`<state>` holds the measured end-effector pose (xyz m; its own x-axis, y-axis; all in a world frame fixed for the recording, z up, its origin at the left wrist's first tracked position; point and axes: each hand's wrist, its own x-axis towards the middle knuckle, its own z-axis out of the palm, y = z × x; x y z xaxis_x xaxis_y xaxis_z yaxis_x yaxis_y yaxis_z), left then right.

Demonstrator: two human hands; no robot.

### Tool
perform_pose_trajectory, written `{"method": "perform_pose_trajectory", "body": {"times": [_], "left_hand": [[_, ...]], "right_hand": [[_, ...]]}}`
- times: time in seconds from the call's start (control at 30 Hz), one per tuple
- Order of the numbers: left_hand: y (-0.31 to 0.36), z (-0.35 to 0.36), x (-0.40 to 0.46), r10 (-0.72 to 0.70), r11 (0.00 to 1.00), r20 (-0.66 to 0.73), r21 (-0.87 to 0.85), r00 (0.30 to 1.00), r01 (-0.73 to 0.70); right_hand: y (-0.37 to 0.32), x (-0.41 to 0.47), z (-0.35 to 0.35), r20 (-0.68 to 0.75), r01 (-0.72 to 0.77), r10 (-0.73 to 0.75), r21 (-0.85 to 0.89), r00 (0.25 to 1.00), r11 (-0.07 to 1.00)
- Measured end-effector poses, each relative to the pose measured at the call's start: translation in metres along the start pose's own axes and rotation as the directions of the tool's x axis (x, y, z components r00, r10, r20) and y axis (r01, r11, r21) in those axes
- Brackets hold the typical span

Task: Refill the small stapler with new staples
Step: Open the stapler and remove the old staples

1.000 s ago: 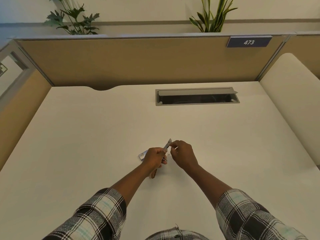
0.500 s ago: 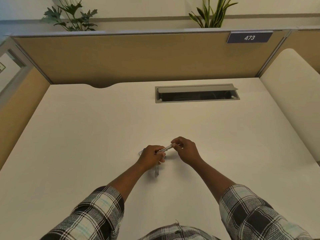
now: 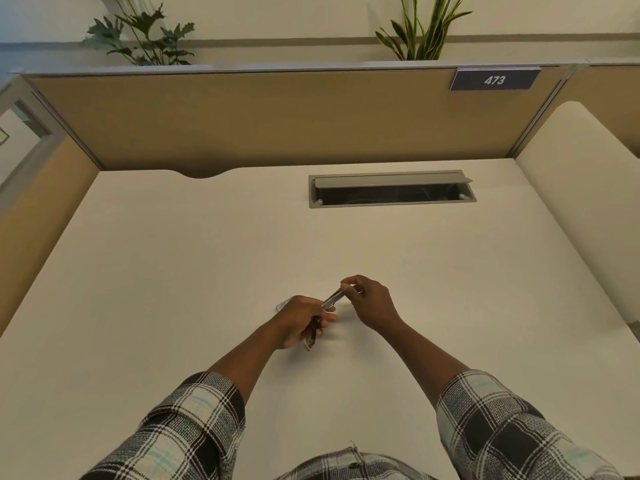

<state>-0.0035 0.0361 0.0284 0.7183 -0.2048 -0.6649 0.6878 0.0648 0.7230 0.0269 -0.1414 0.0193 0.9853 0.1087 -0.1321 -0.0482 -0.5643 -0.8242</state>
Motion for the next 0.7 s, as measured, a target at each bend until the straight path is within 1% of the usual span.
{"method": "perform_pose_trajectory", "body": {"times": [0.07, 0.13, 0.23, 0.47, 0.6, 0.7], "left_hand": [[0.000, -0.002, 0.000, -0.047, 0.997, 0.069, -0.063, 0.997, 0.051], [-0.001, -0.005, 0.000, -0.086, 0.991, 0.127, -0.092, 0.988, 0.098], [-0.005, -0.007, 0.000, -0.117, 0.985, 0.173, -0.108, 0.978, 0.137], [-0.015, -0.004, -0.005, -0.109, 0.983, 0.221, -0.124, 0.969, 0.139], [-0.015, -0.004, -0.010, -0.114, 0.965, 0.290, -0.197, 0.950, 0.176], [-0.014, -0.003, -0.017, -0.091, 0.968, 0.300, -0.196, 0.950, 0.154]], "right_hand": [[-0.004, 0.000, 0.000, -0.005, 0.005, -0.005, 0.020, 1.000, 1.000], [-0.006, 0.000, 0.001, 0.002, 0.000, 0.000, 0.040, 1.000, 0.999], [-0.007, -0.002, 0.003, 0.016, -0.036, 0.034, 0.101, 0.999, 0.994], [-0.010, -0.010, 0.002, 0.075, -0.147, 0.133, 0.236, 0.988, 0.961], [-0.014, -0.015, -0.001, 0.083, -0.193, 0.176, 0.308, 0.981, 0.932], [-0.018, -0.018, -0.001, 0.091, -0.221, 0.201, 0.360, 0.975, 0.907]]}}
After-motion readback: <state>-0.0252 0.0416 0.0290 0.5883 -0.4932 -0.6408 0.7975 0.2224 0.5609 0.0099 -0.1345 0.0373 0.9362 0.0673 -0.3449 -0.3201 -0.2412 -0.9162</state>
